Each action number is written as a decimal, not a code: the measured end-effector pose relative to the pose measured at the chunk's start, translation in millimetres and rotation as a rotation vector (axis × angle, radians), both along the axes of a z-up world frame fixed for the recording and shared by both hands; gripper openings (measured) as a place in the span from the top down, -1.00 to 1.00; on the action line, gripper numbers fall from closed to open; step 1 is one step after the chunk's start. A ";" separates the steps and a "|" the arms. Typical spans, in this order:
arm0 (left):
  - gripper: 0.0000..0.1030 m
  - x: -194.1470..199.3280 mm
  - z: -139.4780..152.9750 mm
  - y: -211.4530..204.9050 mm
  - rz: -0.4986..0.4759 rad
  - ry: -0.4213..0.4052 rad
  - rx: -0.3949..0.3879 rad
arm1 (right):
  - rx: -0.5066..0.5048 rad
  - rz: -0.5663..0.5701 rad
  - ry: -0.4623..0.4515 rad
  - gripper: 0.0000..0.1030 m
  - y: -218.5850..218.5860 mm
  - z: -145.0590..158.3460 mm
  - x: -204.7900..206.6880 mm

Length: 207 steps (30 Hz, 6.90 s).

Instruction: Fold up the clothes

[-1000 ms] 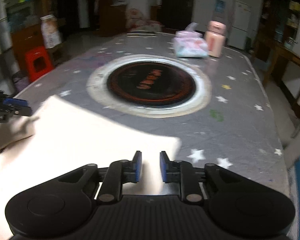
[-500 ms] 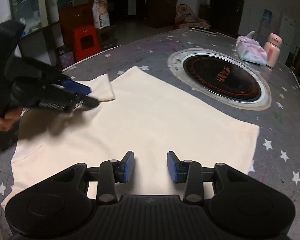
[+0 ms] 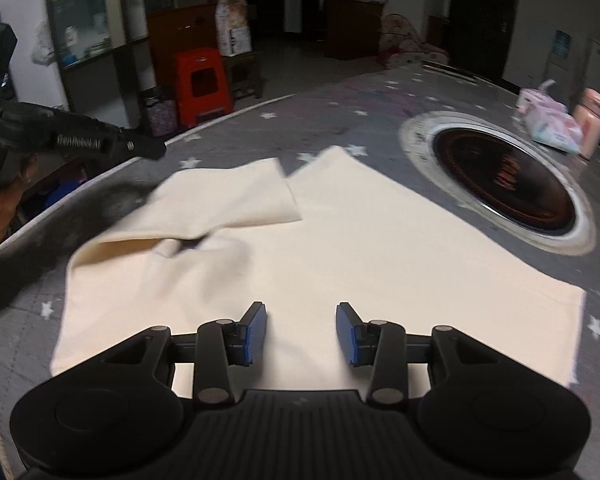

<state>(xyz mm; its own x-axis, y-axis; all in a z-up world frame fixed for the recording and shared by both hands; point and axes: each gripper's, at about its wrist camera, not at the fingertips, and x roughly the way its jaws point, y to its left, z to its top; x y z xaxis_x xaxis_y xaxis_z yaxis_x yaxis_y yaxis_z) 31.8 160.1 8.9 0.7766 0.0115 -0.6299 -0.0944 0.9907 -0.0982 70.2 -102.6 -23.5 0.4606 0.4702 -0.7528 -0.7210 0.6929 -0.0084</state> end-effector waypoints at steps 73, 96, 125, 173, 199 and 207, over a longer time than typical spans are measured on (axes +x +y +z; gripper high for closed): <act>0.67 -97.7 -2.2 67.3 0.259 0.006 -0.117 | 0.041 0.226 0.063 0.04 -23.7 18.4 -120.4; 0.57 -68.4 -25.7 -135.2 -0.445 0.108 -0.147 | 0.113 -0.258 0.034 0.06 -163.6 25.8 -125.3; 0.26 -67.8 -28.7 -200.6 -0.657 0.123 -0.072 | -0.066 -0.733 -0.185 0.88 -303.8 14.0 -50.1; -0.03 -69.6 -32.2 -213.3 -0.738 0.117 -0.058 | -0.064 -0.749 -0.107 0.86 -318.0 -10.4 -29.5; -0.07 -44.0 -9.2 -179.9 -0.609 0.094 -0.095 | 0.036 -0.461 -0.063 0.55 -242.1 35.1 7.9; -0.09 18.0 7.5 -122.6 -0.336 0.128 -0.099 | 0.086 -0.381 0.000 0.48 -188.7 19.3 61.9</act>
